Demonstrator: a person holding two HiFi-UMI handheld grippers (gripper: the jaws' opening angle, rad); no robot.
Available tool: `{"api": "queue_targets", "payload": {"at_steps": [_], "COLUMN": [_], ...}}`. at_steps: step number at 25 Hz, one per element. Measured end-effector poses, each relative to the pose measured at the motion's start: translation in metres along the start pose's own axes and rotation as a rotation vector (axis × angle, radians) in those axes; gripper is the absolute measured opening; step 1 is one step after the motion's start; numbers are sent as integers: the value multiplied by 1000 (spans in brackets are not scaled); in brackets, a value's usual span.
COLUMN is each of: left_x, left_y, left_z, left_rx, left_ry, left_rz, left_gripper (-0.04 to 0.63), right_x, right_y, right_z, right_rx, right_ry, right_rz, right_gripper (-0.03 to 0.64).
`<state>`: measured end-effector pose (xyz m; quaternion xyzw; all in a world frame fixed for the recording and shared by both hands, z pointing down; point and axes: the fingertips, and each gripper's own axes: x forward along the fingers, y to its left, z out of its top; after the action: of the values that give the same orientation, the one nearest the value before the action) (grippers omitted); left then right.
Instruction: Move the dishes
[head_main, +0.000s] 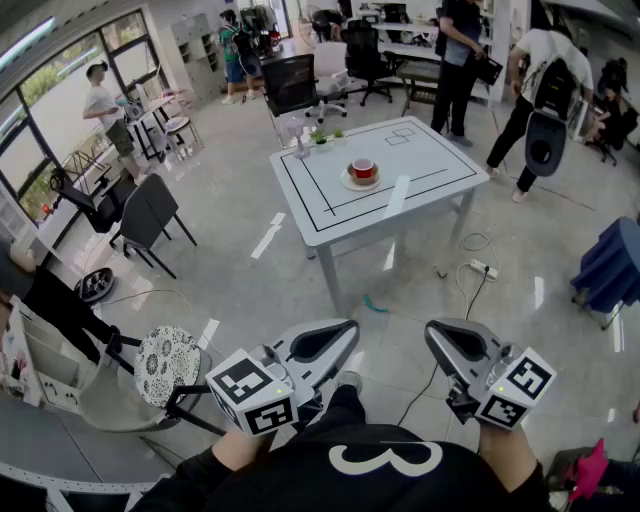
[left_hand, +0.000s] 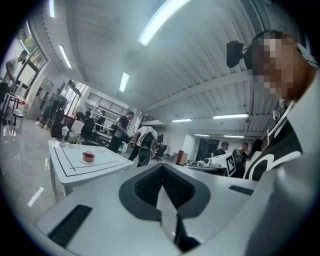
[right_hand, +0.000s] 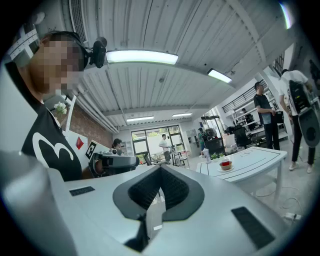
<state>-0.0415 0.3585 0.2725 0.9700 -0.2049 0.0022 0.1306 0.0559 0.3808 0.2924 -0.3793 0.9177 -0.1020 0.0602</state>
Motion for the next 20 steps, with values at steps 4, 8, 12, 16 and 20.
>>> {"api": "queue_targets", "payload": {"at_steps": [4, 8, 12, 16, 20], "left_x": [-2, -4, -2, -3, -4], "left_y": [0, -3, -2, 0, 2], "left_z": [-1, -2, -3, -2, 0], "left_rx": [0, 0, -3, -3, 0], "left_ry": [-3, -5, -6, -7, -13], "left_rz": [2, 0, 3, 11, 19], "left_gripper": [2, 2, 2, 2, 2], "right_x": [1, 0, -1, 0, 1], "right_y": [3, 7, -1, -7, -10], "right_z": [0, 0, -2, -1, 1], "right_rx": [-5, -13, 8, 24, 11], "right_ry": [1, 3, 13, 5, 10], "right_rz": [9, 10, -11, -33, -40], "right_gripper": [8, 8, 9, 9, 10]}}
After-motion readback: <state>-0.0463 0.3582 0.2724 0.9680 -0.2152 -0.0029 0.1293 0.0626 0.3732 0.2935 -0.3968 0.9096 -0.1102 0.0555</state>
